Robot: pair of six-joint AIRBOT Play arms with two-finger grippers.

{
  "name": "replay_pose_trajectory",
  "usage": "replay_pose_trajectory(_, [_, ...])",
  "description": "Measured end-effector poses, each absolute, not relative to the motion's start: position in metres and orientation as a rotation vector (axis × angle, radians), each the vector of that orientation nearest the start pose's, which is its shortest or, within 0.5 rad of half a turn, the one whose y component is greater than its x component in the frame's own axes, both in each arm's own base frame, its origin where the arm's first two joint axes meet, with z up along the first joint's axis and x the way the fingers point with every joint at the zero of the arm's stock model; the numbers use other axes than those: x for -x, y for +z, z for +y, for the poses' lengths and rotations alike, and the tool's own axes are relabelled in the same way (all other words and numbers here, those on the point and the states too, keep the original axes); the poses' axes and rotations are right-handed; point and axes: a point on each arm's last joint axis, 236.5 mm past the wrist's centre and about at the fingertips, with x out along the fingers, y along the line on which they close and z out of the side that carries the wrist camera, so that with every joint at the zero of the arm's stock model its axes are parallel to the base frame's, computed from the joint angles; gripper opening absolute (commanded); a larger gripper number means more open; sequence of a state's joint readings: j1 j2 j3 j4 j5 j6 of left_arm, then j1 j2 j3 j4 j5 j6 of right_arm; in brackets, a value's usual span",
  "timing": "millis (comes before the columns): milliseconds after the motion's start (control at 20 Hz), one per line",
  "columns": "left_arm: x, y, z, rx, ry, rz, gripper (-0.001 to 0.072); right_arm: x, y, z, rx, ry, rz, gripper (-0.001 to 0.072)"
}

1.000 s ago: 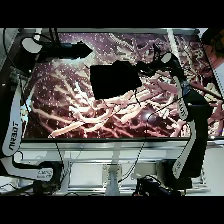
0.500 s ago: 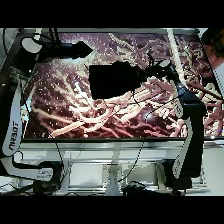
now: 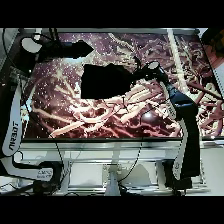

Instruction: Fold the clothes and pants, and hang the long-sleeved shirts on hangers.

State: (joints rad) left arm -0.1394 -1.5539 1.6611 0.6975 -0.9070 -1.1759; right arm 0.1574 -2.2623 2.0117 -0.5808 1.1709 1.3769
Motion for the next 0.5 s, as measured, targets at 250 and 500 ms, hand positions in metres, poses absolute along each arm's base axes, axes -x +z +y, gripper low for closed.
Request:
replay_pose_trajectory(250, [-0.519, 0.180, -0.217, 0.372, -0.695, 0.666, 0.0356, -0.536, -0.068, 0.293, -0.691, 0.789, 1.270, 0.0017])
replay_pose_trajectory(500, [-0.518, 0.180, -0.217, 0.372, -0.696, 0.667, 0.0356, -0.526, 0.000, 0.308, -0.690, 1.023, 1.126, 0.0017])
